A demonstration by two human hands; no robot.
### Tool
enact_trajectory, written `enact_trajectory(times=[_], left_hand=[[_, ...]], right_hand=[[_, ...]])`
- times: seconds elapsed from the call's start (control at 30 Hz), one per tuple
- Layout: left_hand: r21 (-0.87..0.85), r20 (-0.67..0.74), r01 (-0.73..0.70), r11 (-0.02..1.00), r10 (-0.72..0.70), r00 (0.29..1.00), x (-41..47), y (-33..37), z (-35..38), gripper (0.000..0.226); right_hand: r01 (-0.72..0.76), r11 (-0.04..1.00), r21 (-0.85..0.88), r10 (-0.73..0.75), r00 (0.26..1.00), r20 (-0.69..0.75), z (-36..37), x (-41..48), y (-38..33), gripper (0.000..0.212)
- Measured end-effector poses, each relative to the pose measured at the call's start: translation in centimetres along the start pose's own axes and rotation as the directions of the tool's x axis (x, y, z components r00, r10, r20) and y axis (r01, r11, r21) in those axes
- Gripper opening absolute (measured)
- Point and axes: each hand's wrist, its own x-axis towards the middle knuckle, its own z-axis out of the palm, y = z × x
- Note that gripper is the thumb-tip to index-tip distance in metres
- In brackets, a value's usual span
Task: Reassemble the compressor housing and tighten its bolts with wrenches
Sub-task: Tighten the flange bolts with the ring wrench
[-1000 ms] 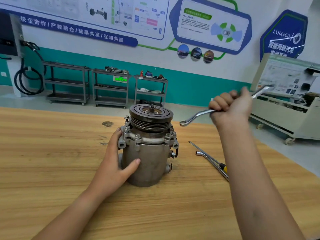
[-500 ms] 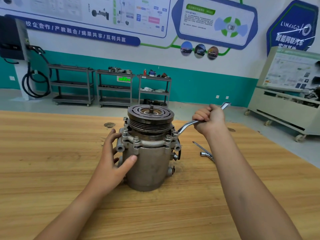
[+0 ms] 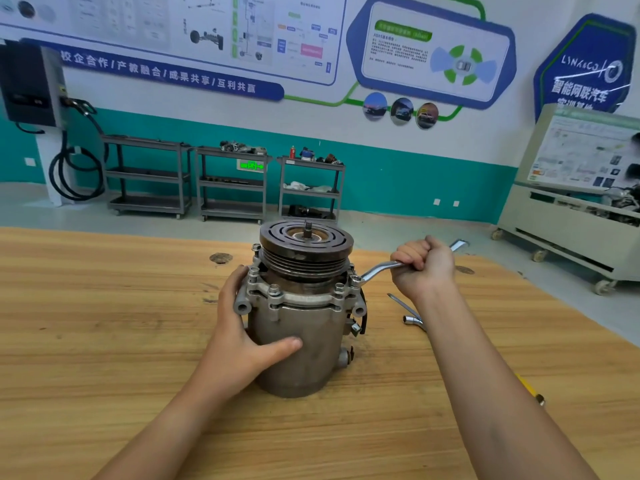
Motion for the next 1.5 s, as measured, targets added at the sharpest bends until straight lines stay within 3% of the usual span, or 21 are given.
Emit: enact_trajectory(times=[0.37,0.67,0.93,1.2,1.3,1.4,1.5], left_hand=[[0.040,-0.069,-0.026,0.999,0.029,0.997,-0.2,0.1,0.7,0.111],[0.153,0.078,-0.075,0.985,0.064,0.995,1.3,1.2,-2.0,0.129],[0.196,0.293,0.025,0.980,-0.082,0.953,4.1,1.8,-3.6,0.139],[0.178,0.184,-0.004,0.984,-0.030,0.983,2.9,2.5,-2.4,0.101],[0.205,0.121,-0.027,0.978,0.002,0.993,2.2,2.9,-1.9,0.085],[0.234,0.094,-0.024,0.972,0.002,0.996,2.0,3.1,-1.8,0.084],[0.260,0.065,0.015,0.965,-0.033,0.997,1.9,3.2,-1.7,0.096]], right_hand=[[0.064,0.998,0.007,-0.064,0.997,-0.047,0.2,-0.1,0.1,0.066],[-0.036,0.998,-0.044,0.035,0.999,-0.022,0.2,0.0,-0.3,0.071],[-0.075,0.987,-0.142,0.073,0.997,-0.021,1.4,0.6,-0.3,0.068],[-0.063,0.995,-0.081,0.058,0.996,-0.066,1.1,1.0,0.0,0.067],[-0.027,0.999,-0.044,0.023,0.995,-0.094,1.1,1.1,0.1,0.056],[0.043,0.998,-0.034,-0.047,0.992,-0.121,1.1,0.8,0.3,0.049],[0.160,0.986,-0.044,-0.165,0.975,-0.152,1.0,-0.2,0.3,0.045]])
